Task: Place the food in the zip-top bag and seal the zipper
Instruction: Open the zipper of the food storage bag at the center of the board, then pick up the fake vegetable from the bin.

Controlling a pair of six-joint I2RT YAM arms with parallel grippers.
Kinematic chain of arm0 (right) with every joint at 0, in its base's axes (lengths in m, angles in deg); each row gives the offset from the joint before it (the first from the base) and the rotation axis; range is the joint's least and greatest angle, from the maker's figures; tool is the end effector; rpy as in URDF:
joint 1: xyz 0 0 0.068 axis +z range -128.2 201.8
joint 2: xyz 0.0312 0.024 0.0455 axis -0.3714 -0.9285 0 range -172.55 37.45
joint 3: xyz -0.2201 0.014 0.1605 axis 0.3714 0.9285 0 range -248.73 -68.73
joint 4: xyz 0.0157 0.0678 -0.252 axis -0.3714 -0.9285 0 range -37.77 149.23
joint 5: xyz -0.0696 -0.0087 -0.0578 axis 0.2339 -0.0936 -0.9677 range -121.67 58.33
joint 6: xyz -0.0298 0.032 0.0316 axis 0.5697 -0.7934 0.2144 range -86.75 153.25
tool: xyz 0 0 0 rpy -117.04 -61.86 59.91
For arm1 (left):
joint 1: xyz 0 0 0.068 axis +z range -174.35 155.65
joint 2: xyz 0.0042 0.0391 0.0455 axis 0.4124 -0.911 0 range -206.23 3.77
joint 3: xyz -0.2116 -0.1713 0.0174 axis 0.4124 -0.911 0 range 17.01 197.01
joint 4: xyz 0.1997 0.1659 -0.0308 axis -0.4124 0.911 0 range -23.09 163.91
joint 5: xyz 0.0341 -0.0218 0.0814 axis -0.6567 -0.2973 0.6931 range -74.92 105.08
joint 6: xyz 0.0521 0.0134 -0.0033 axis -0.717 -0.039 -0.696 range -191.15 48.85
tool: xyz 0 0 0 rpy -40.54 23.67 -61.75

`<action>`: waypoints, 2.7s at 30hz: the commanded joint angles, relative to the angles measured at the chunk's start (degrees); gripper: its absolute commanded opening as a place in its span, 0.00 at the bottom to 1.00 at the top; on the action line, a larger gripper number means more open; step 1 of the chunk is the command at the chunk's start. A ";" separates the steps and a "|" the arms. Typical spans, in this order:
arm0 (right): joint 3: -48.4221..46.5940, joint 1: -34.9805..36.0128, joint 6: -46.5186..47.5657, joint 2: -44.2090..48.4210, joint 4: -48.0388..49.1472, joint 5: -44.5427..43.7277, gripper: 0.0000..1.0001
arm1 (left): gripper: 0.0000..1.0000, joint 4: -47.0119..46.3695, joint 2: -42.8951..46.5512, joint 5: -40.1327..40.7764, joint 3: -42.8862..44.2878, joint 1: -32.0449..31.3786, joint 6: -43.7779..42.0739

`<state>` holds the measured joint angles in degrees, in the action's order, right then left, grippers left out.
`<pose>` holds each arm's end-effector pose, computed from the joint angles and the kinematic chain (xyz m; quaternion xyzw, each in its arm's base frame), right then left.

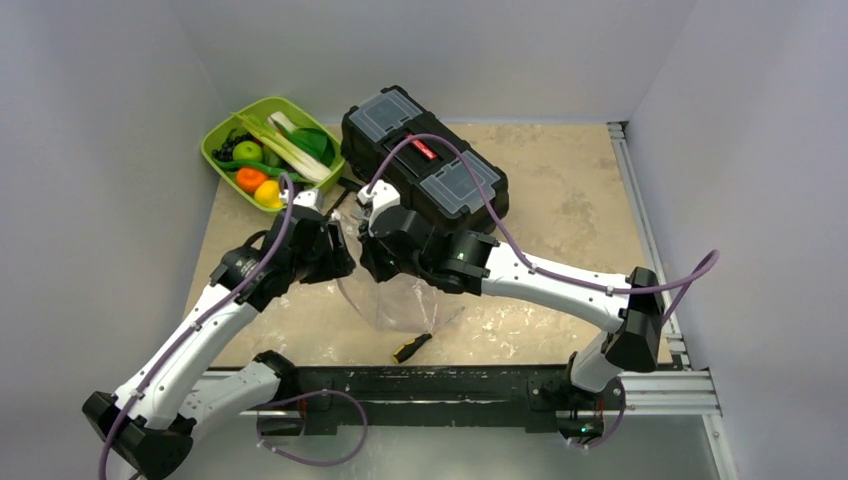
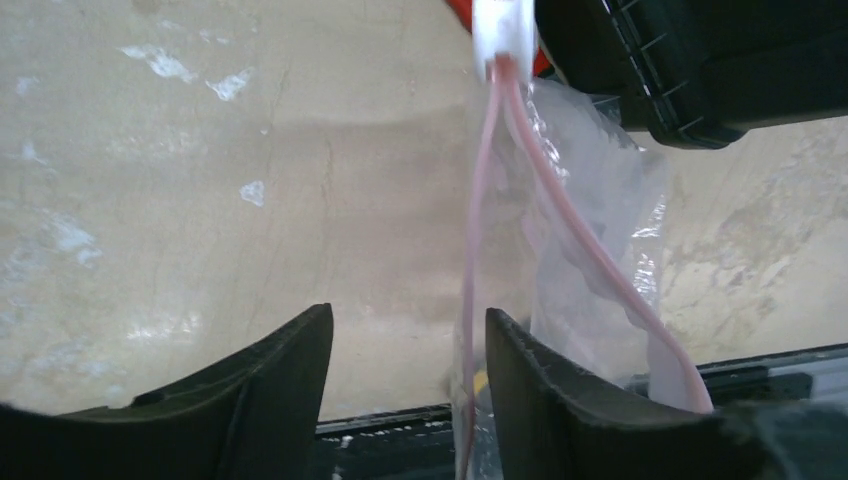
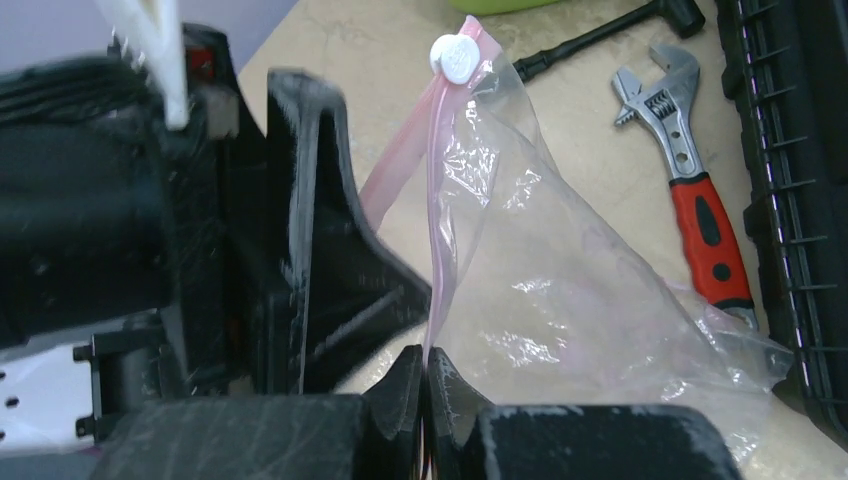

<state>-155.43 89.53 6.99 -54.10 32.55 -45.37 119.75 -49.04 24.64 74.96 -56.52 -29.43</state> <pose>0.1476 0.3381 0.3597 -0.2522 0.8309 0.2837 0.4068 0.1491 -0.0869 0.3249 -0.1074 0.9237 -0.1540 0.3340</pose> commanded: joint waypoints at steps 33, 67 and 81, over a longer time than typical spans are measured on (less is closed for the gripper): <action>-2.48 -8.05 -2.76 -4.75 6.60 7.48 0.00 | 0.94 -29.44 -17.06 -12.95 10.79 39.56 10.56; -2.10 -12.15 -1.79 -7.11 6.96 15.71 0.00 | 0.78 -60.46 -70.54 -6.83 34.73 45.82 17.84; -2.52 -12.36 -2.83 -8.03 6.97 16.57 0.00 | 0.47 -67.93 -76.74 -15.33 34.69 45.46 26.27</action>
<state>-155.86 77.33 4.68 -61.94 37.82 -29.63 55.20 -124.19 12.21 108.80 -10.66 -5.35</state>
